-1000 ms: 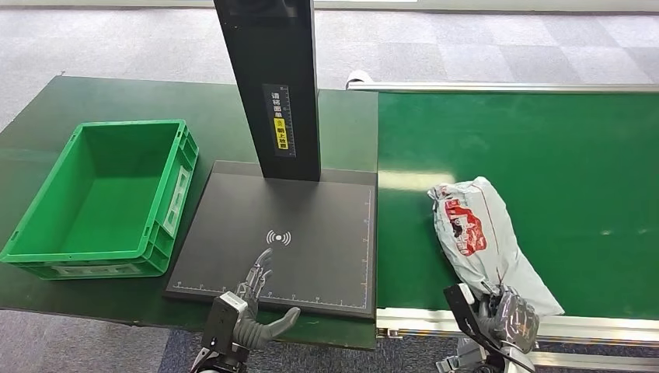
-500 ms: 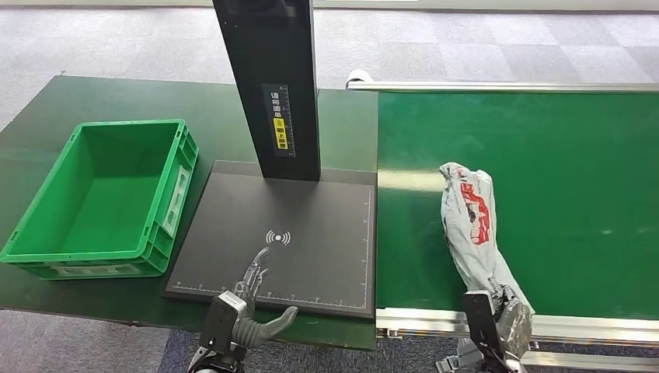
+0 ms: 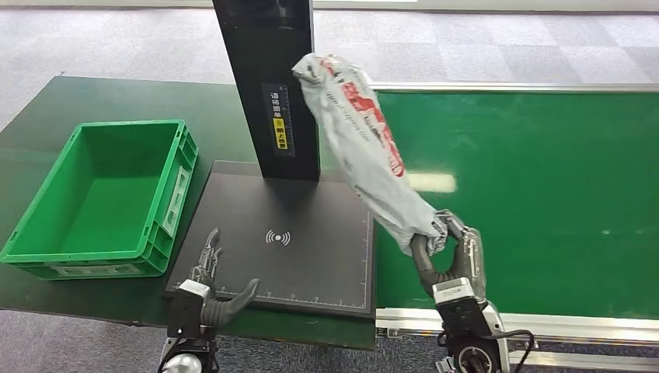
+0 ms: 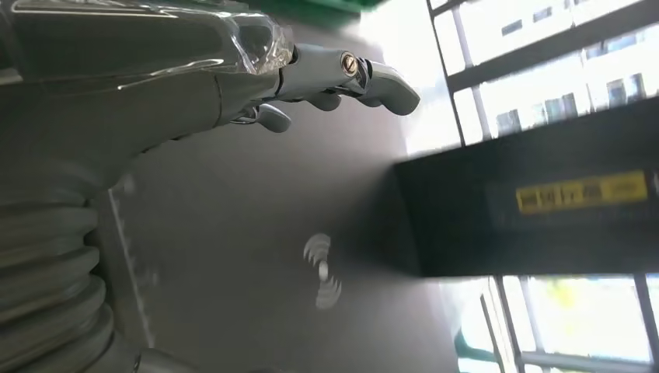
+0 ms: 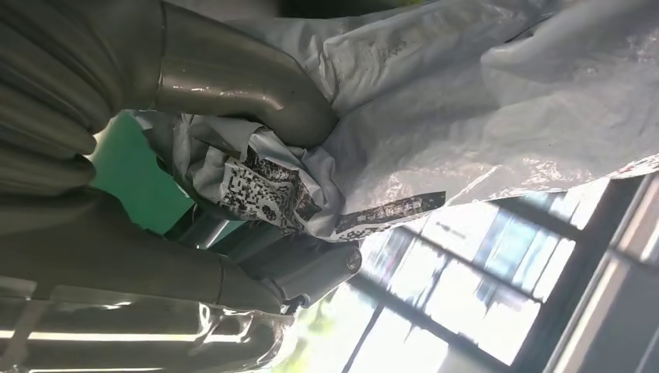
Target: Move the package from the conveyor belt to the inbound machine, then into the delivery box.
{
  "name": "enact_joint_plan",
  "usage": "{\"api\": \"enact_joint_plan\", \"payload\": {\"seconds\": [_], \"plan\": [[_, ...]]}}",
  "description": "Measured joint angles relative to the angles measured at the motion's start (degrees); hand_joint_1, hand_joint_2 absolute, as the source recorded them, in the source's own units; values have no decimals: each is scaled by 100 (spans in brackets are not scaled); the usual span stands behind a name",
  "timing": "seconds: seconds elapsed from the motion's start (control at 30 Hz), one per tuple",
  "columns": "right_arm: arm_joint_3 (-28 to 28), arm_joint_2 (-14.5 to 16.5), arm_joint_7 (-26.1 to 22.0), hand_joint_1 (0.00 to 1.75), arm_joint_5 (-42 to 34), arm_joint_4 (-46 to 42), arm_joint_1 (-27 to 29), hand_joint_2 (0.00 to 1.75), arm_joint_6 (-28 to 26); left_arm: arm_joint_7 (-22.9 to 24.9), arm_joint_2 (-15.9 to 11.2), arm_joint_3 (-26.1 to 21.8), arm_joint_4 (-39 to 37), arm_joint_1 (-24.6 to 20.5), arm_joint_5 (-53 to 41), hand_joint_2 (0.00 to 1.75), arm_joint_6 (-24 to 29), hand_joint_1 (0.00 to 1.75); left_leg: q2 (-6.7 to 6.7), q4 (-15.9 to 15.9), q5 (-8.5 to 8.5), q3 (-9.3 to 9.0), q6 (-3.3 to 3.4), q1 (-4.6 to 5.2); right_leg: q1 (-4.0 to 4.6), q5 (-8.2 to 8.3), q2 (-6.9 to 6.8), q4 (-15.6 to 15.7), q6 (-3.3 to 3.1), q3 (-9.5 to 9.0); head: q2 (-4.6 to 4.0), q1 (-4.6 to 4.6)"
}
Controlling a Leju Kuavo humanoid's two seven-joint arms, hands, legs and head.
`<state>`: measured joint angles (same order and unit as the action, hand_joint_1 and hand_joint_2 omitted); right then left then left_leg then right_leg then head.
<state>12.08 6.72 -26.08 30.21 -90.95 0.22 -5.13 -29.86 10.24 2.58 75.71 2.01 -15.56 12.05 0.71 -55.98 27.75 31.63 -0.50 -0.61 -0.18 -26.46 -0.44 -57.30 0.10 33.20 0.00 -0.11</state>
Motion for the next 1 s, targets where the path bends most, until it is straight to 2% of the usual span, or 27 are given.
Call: {"api": "enact_joint_plan", "payload": {"seconds": [0.13, 0.3, 0.83, 1.0], "plan": [[561, -33, -30, 175, -92, 72, -24, 175, 94, -17, -45, -284, 99, -2, -62, 175, 48, 0, -1, 0, 1, 4, 0, 1, -1, -3, -1, 0, -1, 3, 0, 1], [827, -81, -36, 175, -117, 135, -55, 175, 94, -27, -68, -426, 153, -1, -86, 175, 50, 0, -2, -1, 2, 6, 2, 5, -6, -4, -1, 1, -1, 3, 0, 2], [979, -131, -39, 175, -156, 181, -66, 175, 95, -32, -74, -519, 193, 0, -91, 175, 50, 0, -3, -1, 2, 6, 2, 4, -4, -3, -2, 1, -1, 3, 0, 2], [1083, -135, 80, 175, -421, 367, -142, 175, 564, -45, -81, -597, 230, 2, -119, 175, 156, 0, 0, 0, 3, 6, 1, 3, -3, -3, -1, 1, -1, 2, 0, 2]]}}
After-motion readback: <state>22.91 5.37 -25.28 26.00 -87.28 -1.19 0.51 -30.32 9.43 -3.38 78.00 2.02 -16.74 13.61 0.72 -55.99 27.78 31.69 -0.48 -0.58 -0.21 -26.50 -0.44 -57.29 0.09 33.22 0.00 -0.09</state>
